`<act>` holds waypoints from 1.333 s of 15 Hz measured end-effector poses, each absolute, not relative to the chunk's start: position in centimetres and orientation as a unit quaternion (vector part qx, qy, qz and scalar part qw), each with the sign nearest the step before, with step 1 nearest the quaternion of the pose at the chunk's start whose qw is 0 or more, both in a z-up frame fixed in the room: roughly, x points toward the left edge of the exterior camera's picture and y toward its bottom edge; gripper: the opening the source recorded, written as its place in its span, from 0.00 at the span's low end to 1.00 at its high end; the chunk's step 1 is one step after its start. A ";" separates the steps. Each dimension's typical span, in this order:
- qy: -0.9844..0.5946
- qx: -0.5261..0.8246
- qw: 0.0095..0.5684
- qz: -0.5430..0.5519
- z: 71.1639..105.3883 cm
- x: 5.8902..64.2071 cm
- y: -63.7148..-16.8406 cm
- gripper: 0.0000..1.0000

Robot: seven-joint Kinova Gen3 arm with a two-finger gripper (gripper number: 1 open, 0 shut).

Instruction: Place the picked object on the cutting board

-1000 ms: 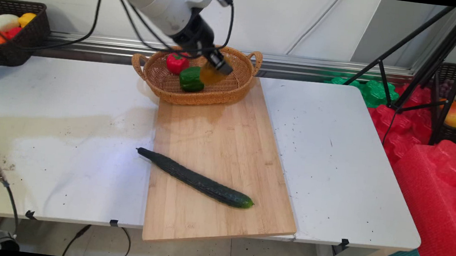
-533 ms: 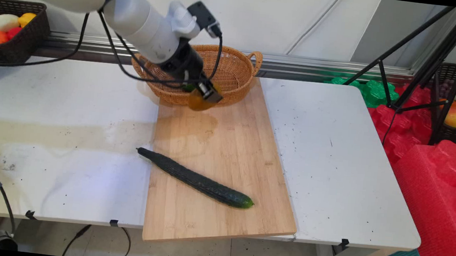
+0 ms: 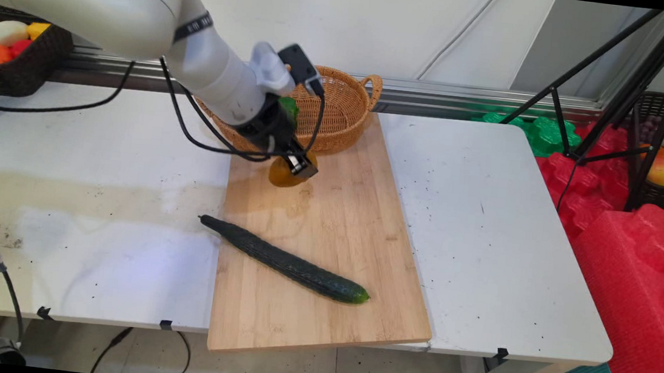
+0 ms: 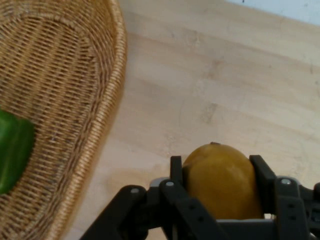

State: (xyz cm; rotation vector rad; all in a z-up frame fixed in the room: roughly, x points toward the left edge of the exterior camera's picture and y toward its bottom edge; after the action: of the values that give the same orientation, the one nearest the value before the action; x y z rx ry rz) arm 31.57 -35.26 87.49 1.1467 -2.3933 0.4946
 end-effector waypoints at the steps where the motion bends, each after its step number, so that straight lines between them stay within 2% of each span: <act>1: -0.867 0.412 0.216 0.178 86.8 31.4 -35.5 0.00; 8: -0.878 0.403 0.194 0.171 83.1 30.5 -36.9 0.00; 17: -0.889 0.390 0.177 0.164 80.6 29.9 -37.7 0.00; 18: -0.890 0.387 0.177 0.164 80.5 29.8 -37.8 1.00; 20: -0.893 0.380 0.177 0.166 80.4 29.6 -37.9 1.00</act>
State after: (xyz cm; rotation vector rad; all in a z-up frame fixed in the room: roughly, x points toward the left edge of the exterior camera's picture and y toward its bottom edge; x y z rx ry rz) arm 29.59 -37.91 80.45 1.0760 -2.5259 0.4688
